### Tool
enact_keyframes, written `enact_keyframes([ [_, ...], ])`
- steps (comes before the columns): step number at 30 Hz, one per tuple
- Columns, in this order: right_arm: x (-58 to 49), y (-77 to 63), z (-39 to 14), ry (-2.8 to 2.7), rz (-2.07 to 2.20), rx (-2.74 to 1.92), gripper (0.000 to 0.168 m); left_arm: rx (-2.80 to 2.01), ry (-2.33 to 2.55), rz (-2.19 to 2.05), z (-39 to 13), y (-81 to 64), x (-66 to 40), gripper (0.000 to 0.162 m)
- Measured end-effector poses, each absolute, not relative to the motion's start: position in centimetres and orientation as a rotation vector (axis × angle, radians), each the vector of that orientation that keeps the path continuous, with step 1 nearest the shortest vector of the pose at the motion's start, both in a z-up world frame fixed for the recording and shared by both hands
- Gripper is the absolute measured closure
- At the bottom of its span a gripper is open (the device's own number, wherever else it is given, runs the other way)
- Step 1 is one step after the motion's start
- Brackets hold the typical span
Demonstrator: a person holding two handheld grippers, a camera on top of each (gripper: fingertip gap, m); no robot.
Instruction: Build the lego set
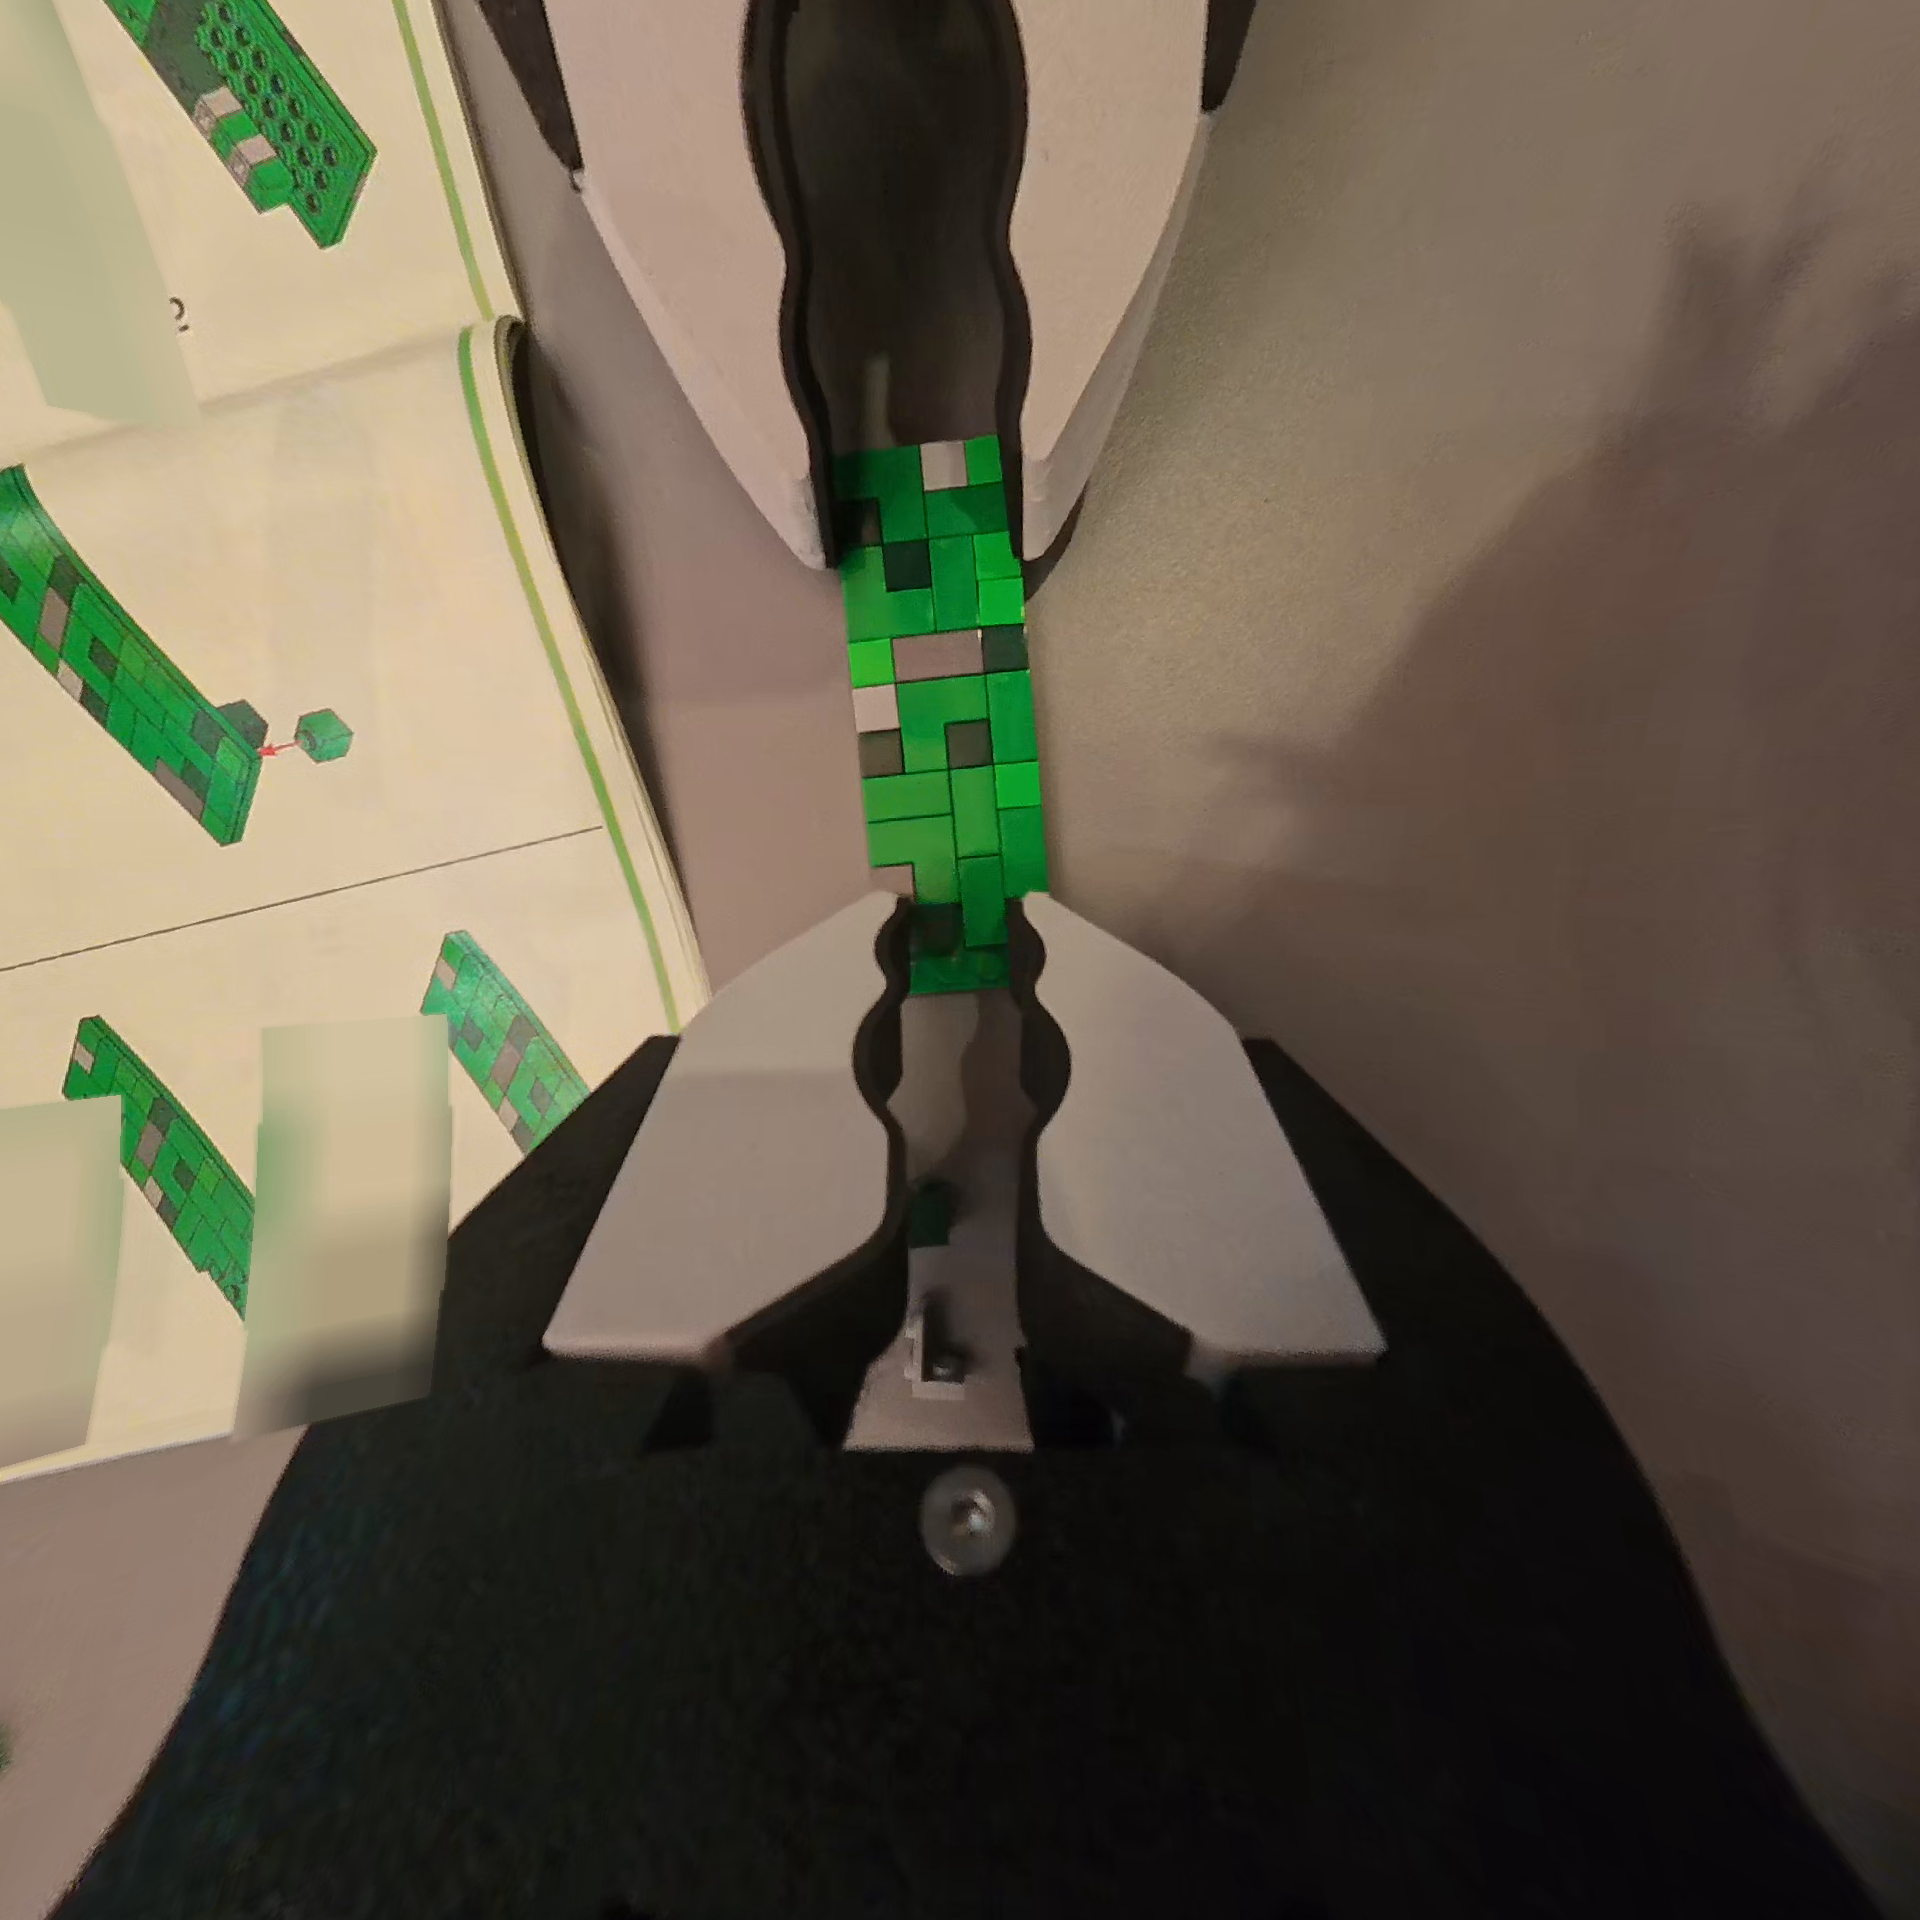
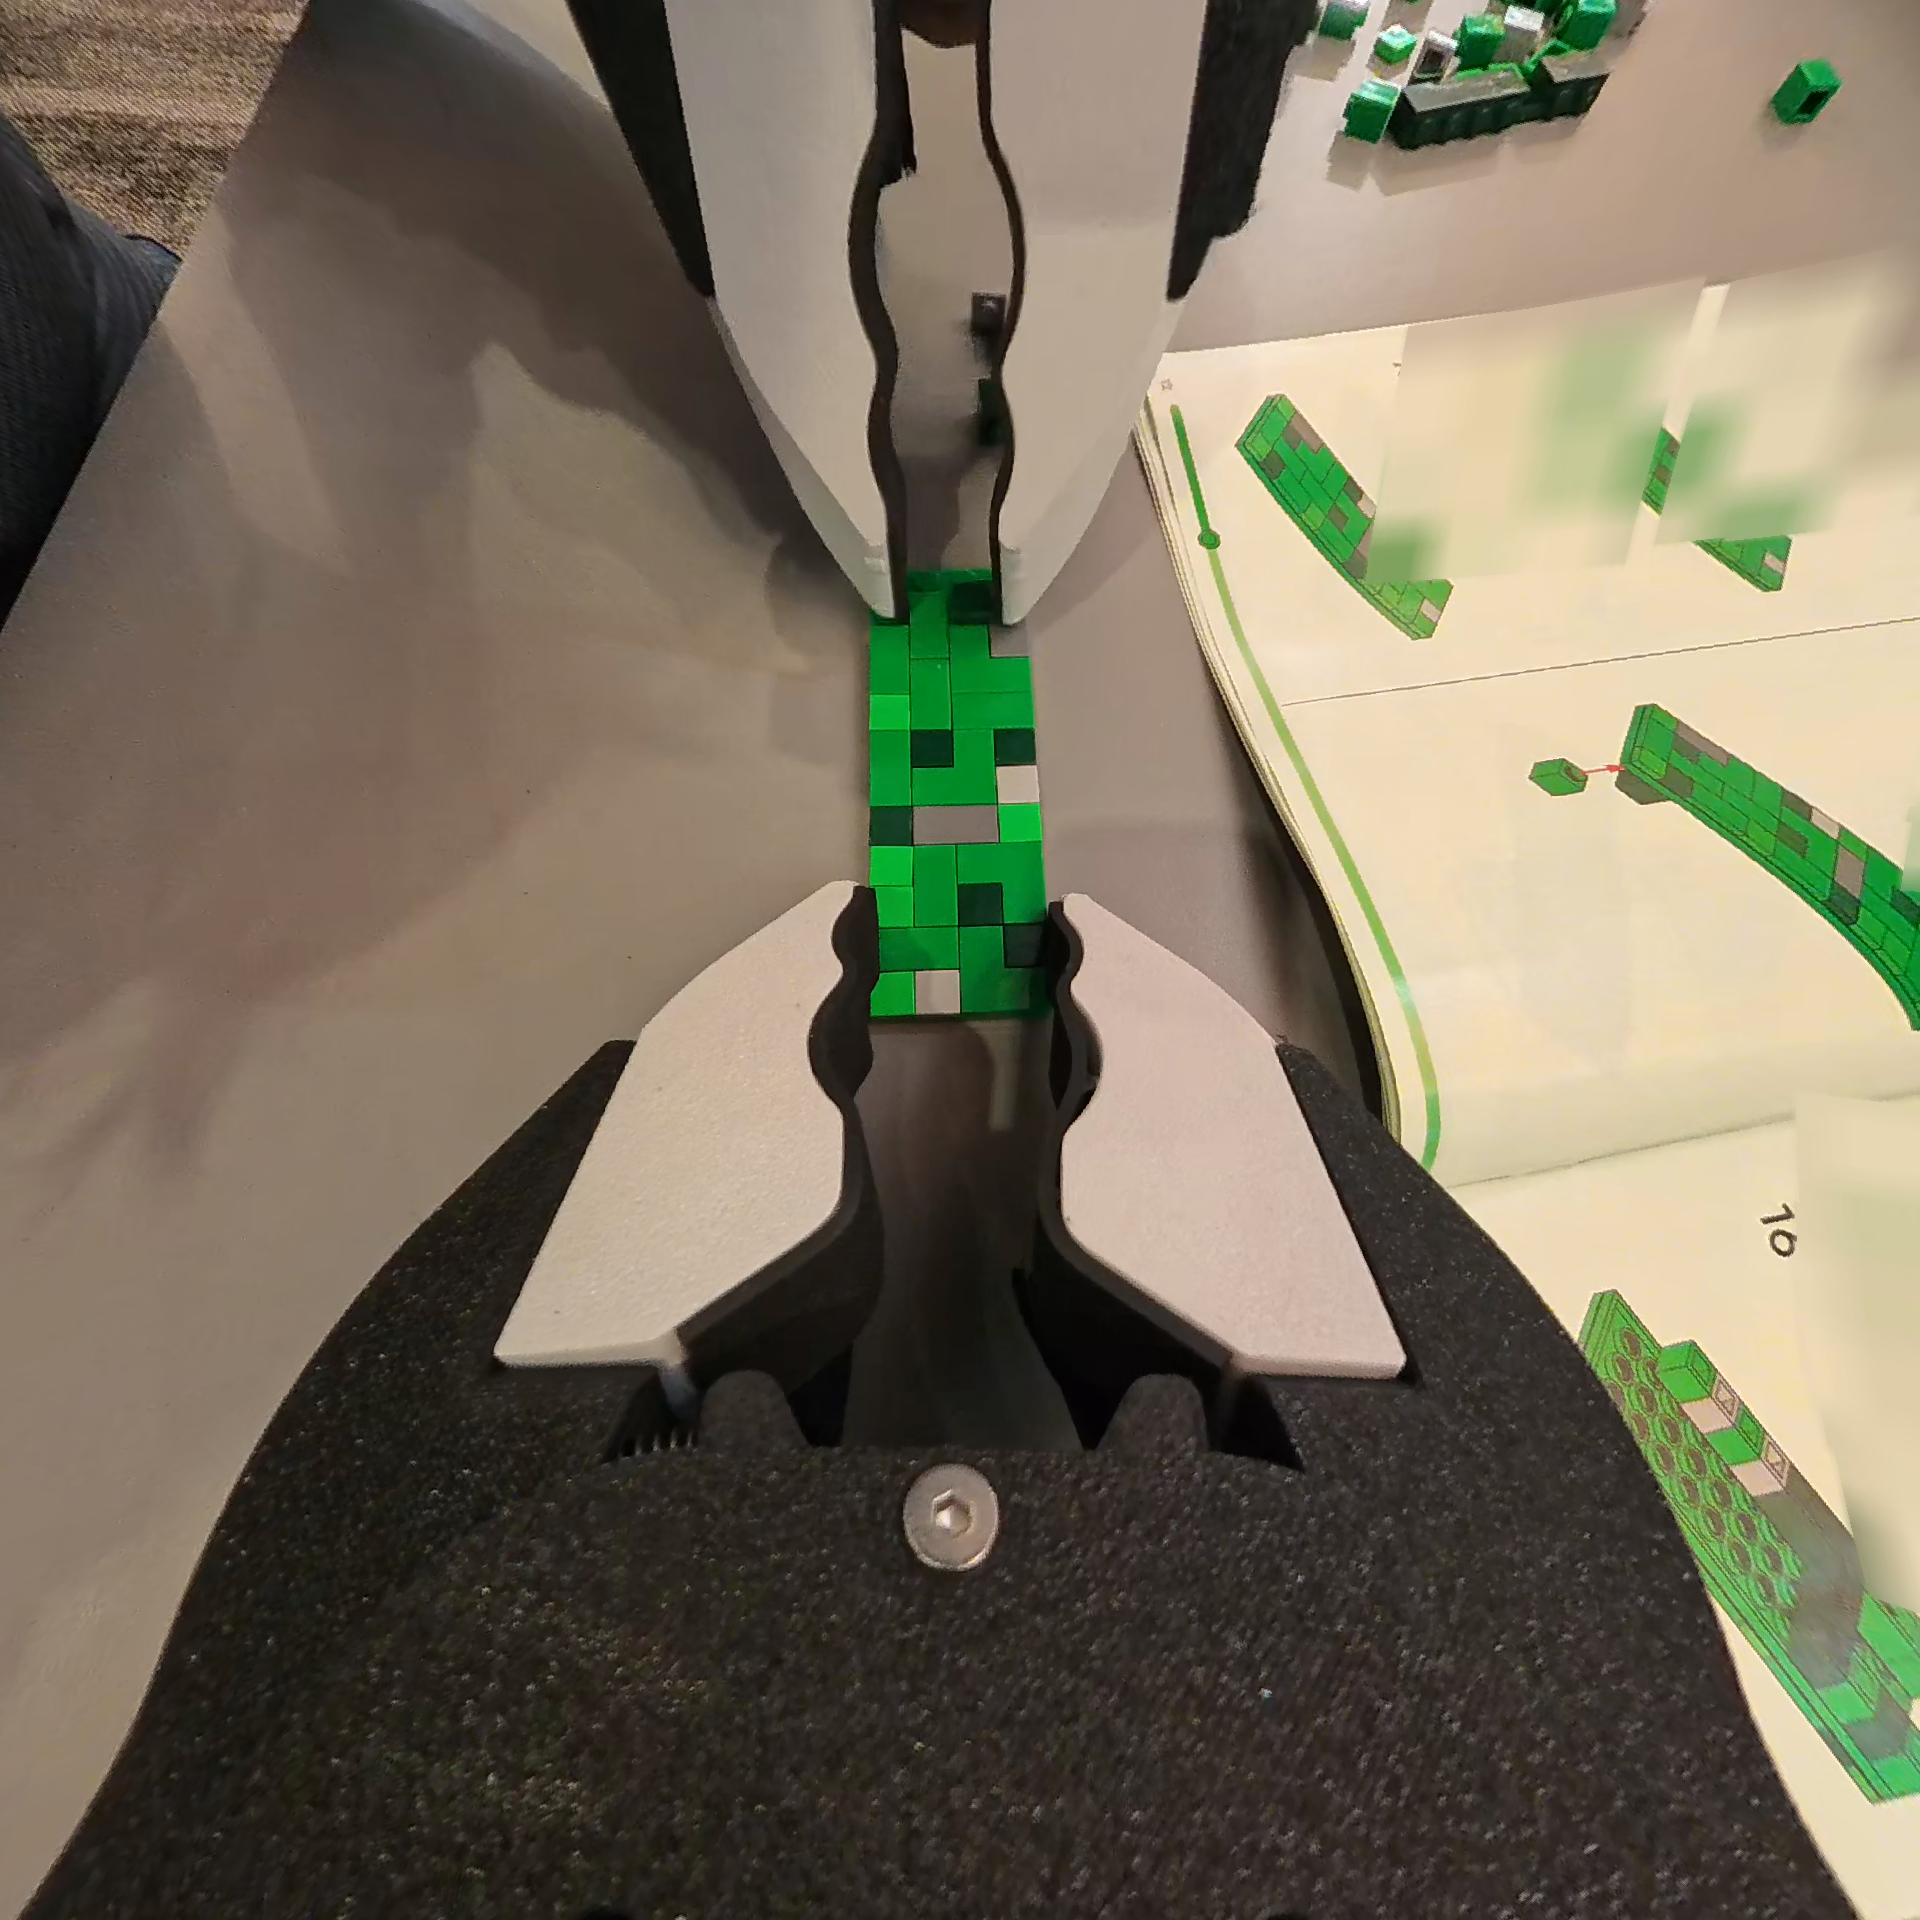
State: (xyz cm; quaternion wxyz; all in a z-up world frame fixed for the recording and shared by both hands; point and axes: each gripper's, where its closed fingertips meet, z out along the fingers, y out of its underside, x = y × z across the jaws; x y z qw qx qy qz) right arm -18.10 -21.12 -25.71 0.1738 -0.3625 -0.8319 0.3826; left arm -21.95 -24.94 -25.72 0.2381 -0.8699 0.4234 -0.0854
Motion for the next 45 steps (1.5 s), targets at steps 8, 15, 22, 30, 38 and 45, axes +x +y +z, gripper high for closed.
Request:
enact_keyframes([
  [8,-18.1,-21.1,-25.7,-2.360,1.085,-1.026,0.138,-2.384,1.163,-0.196,-25.7,-25.0,-22.2,0.140],
  [15,-18.1,-21.1,-25.7,-2.361,1.084,-1.025,0.138,-2.267,1.057,-0.171,-24.5,-25.2,-23.2,0.128],
  [22,-18.2,-21.0,-24.9,-2.317,1.180,-1.047,0.168,-2.065,1.103,0.005,-24.2,-26.0,-23.3,0.126],
  [30,-18.3,-20.9,-25.5,-2.339,1.103,-1.038,0.166,-2.035,1.142,0.062,-24.4,-26.4,-23.2,0.126],
  [38,-17.8,-20.1,-24.9,-2.224,1.051,-1.075,0.164,-2.059,1.112,-0.010,-23.3,-28.1,-21.9,0.129],
  [45,-14.2,-21.1,-24.4,-2.013,0.862,-1.326,0.153,-2.163,1.060,-0.263,-24.3,-31.5,-18.7,0.135],
])
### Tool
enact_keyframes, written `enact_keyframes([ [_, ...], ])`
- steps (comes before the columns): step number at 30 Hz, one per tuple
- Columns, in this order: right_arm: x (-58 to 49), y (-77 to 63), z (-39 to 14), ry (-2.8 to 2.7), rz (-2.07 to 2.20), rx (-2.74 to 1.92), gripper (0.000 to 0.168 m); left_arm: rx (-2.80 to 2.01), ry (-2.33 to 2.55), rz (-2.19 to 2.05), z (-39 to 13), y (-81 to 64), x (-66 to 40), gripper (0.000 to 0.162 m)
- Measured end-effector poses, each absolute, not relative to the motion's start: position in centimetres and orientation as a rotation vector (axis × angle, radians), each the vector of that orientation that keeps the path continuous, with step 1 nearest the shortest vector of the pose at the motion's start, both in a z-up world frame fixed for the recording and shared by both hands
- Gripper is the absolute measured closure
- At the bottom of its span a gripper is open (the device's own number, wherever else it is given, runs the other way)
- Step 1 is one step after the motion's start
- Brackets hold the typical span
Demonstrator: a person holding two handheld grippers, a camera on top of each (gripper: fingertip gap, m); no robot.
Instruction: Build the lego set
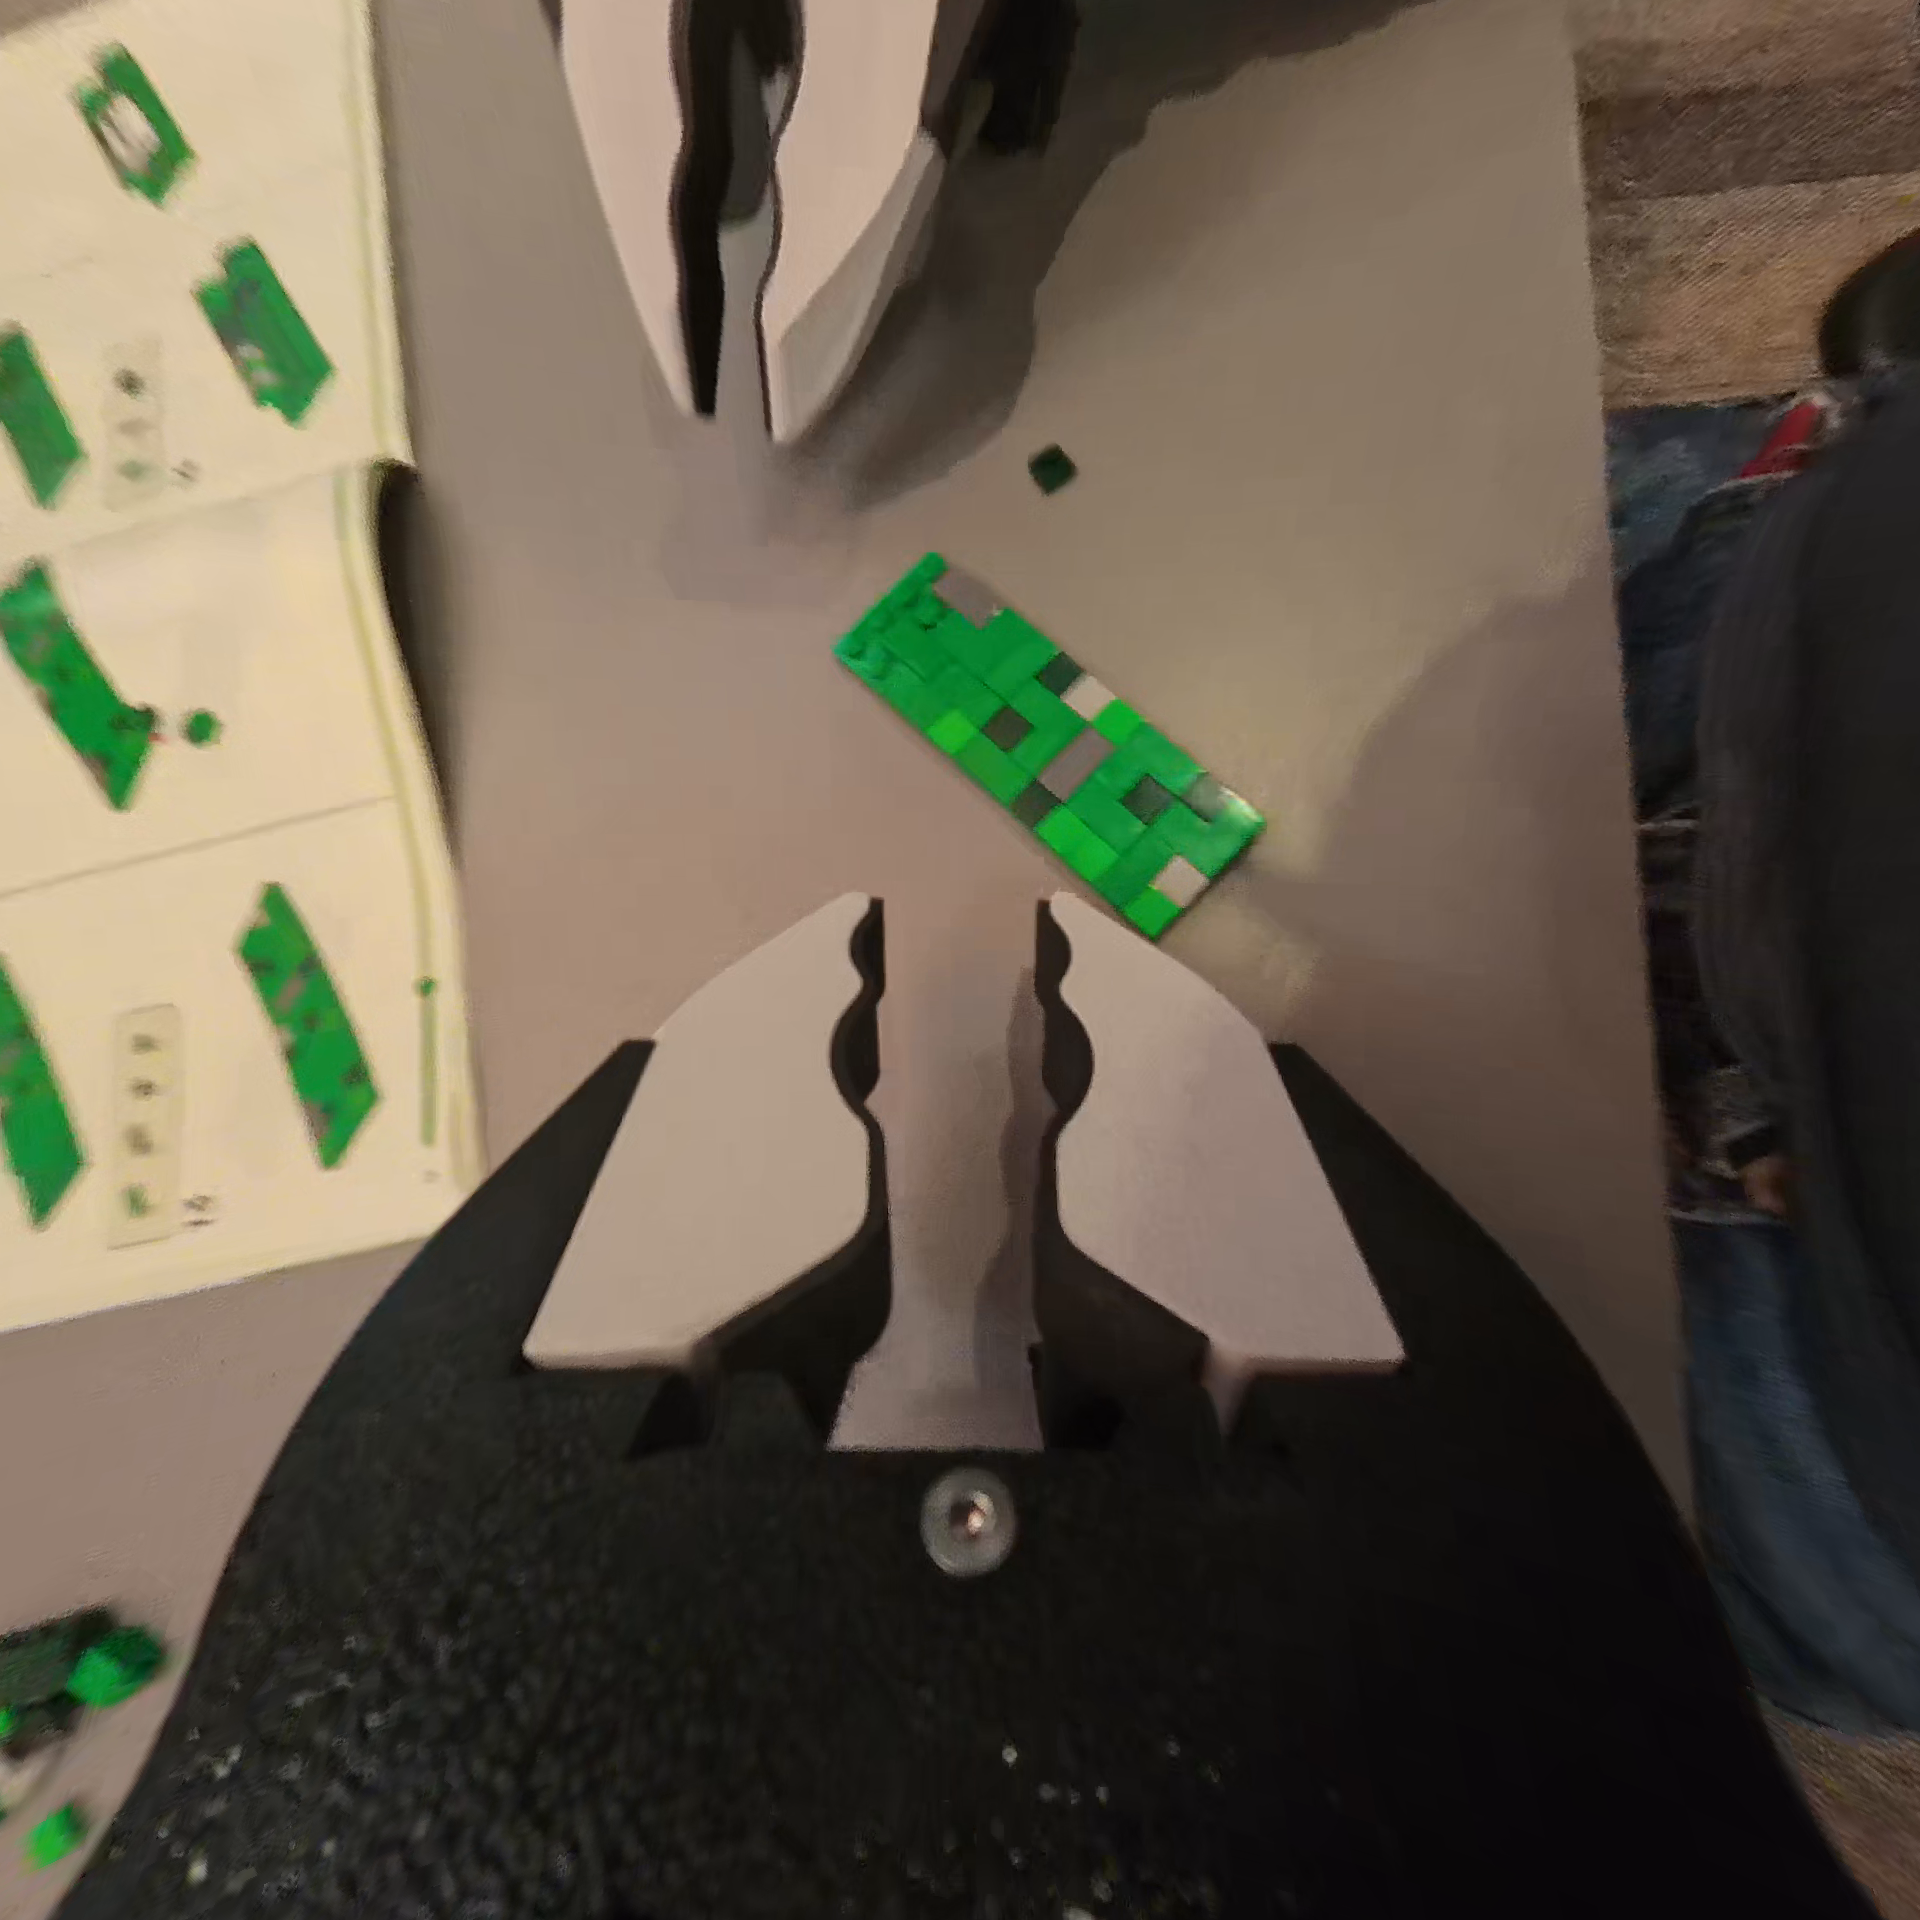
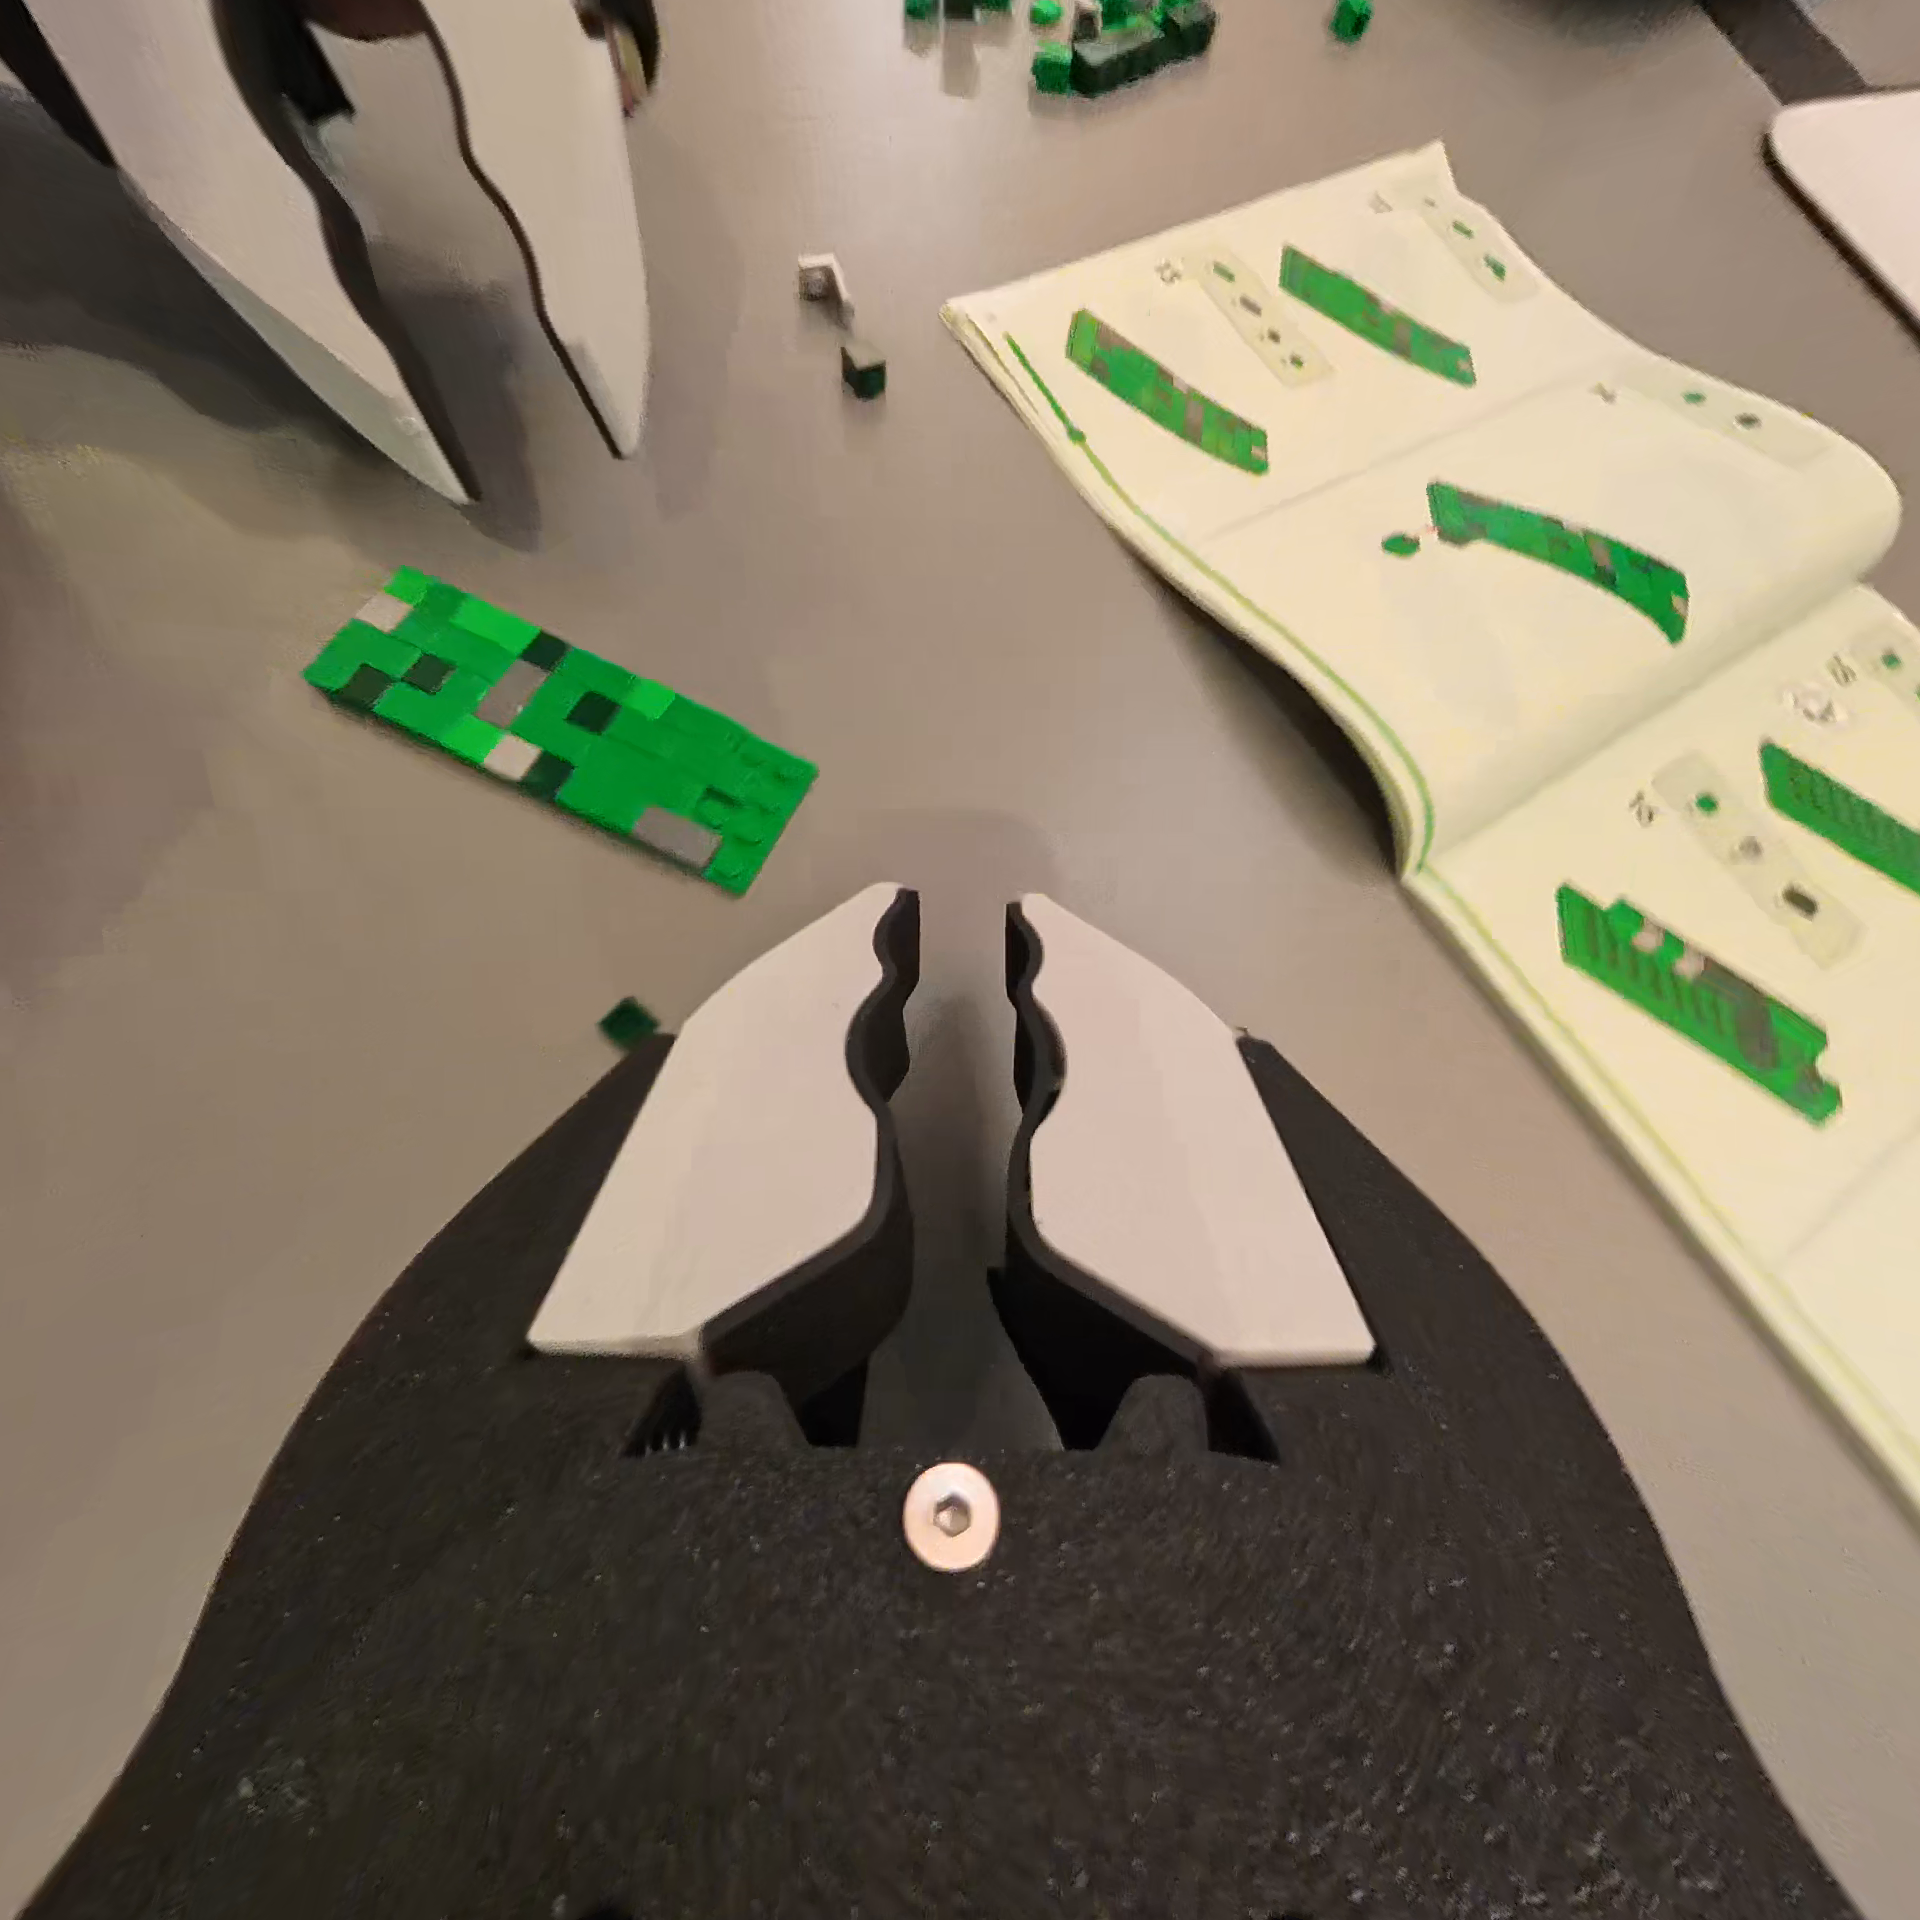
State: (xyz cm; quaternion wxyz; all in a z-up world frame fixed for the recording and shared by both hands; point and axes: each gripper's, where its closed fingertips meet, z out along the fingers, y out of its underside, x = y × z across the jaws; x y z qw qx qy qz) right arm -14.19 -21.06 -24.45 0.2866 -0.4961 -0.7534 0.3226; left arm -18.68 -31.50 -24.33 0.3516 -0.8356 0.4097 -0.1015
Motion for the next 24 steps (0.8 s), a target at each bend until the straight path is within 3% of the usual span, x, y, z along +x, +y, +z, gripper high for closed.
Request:
enact_keyframes([
  [4,-11.4,-24.1,-25.0,-1.992,0.732,-1.391,0.154,-2.218,1.045,-0.459,-25.2,-33.3,-16.9,0.136],
  [15,-8.1,-25.3,-25.2,-1.714,0.400,-1.739,0.158,-2.134,1.121,-0.572,-25.3,-33.5,-11.0,0.109],
  [20,-8.3,-27.8,-24.4,-1.523,0.577,-1.931,0.123,-1.975,1.001,-0.372,-22.1,-31.6,-13.8,0.117],
  [24,-8.6,-29.1,-24.9,-1.424,0.536,-2.033,0.118,-1.890,0.850,-0.160,-19.2,-29.5,-18.3,0.117],
])
